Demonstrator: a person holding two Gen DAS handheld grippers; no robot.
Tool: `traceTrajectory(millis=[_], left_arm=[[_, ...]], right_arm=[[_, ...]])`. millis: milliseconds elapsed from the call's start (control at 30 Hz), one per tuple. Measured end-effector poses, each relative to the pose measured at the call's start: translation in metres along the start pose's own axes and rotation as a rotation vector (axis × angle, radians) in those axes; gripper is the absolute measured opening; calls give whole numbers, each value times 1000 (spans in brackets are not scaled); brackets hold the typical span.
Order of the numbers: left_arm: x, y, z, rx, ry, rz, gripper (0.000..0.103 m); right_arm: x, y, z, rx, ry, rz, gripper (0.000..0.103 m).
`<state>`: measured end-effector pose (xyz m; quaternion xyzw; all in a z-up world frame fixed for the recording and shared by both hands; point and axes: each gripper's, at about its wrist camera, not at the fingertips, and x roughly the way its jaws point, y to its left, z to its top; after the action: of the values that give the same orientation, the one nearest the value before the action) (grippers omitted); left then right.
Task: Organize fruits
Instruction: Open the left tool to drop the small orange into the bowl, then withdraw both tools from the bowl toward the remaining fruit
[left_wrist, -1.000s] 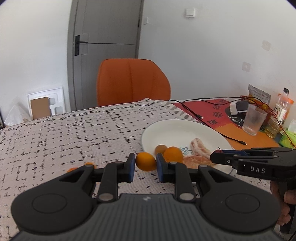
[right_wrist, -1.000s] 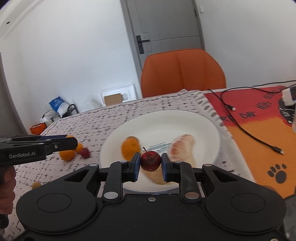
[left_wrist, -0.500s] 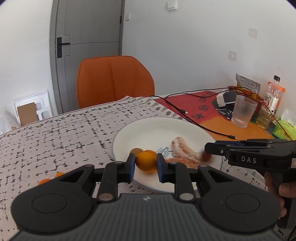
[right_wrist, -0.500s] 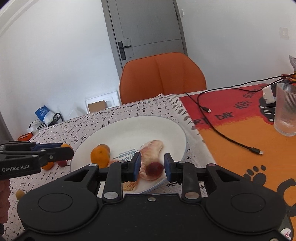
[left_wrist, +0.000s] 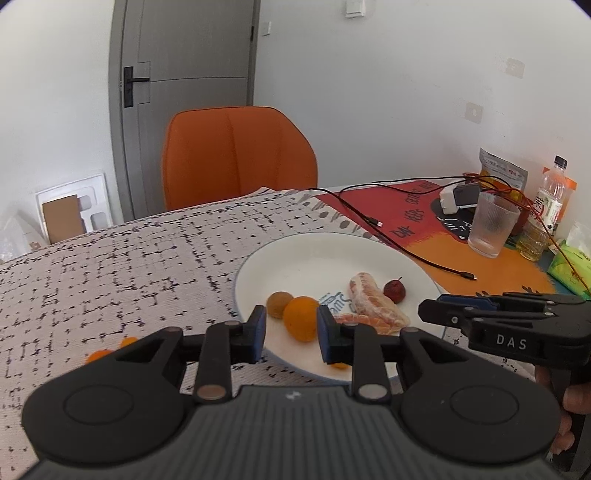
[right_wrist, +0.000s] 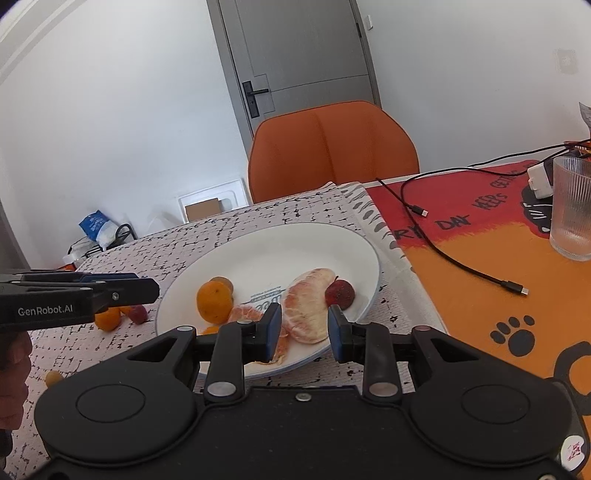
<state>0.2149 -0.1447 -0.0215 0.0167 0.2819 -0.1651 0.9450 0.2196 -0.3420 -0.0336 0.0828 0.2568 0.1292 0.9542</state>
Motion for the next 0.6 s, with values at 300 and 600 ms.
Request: traceTrajectory(millis=[300,600], left_arm=[[-21,18,-2,-38,-18,38,34],[-47,37,-9,-71,-46,86,58]], right_arm=[[-4,15,0,-16,1,25,35],[-7,39,1,-48,1,56,53]])
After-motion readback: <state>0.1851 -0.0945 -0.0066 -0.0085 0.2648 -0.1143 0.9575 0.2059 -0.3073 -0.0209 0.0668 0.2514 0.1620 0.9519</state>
